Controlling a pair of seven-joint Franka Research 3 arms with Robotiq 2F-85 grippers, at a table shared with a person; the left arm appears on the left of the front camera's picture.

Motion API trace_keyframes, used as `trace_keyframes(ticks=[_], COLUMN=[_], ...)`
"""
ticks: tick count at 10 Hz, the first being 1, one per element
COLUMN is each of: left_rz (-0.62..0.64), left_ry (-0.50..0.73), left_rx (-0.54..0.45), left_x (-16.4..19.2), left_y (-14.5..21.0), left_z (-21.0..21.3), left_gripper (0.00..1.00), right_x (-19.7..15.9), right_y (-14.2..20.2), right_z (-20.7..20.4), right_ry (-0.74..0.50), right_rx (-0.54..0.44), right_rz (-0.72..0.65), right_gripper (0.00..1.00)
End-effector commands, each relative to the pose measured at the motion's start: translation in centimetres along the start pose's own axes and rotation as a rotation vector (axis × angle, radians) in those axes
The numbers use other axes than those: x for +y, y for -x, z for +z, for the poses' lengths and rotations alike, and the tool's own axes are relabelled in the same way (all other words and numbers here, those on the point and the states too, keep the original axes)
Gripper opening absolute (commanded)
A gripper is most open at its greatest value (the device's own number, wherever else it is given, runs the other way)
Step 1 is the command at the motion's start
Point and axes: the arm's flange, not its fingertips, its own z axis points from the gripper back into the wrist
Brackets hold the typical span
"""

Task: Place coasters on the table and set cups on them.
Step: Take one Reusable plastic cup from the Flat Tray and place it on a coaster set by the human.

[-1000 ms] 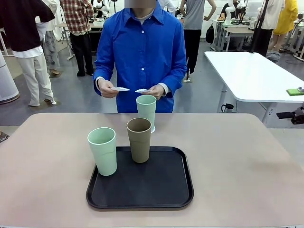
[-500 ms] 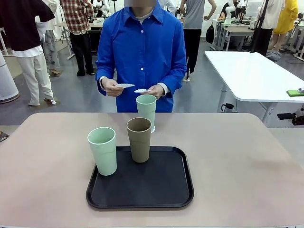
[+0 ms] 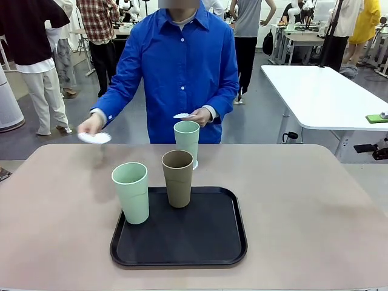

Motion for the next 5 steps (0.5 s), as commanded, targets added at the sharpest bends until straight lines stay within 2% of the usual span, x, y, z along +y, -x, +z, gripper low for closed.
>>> trace_keyframes(ticks=[1, 5], left_rz=[-0.002, -0.002], left_ry=[0.011, 0.011], left_rx=[-0.002, -0.002], left_x=[-0.14, -0.14], left_y=[0.15, 0.15], left_z=[0.09, 0.09], left_gripper=[1.0, 1.0], right_x=[0.2, 0.2], right_y=[0.24, 0.24], right_z=[-0.01, -0.01], right_ry=[-0.007, -0.007], right_rx=[0.001, 0.001], right_rz=[0.006, 0.006], right_gripper=[1.0, 1.0])
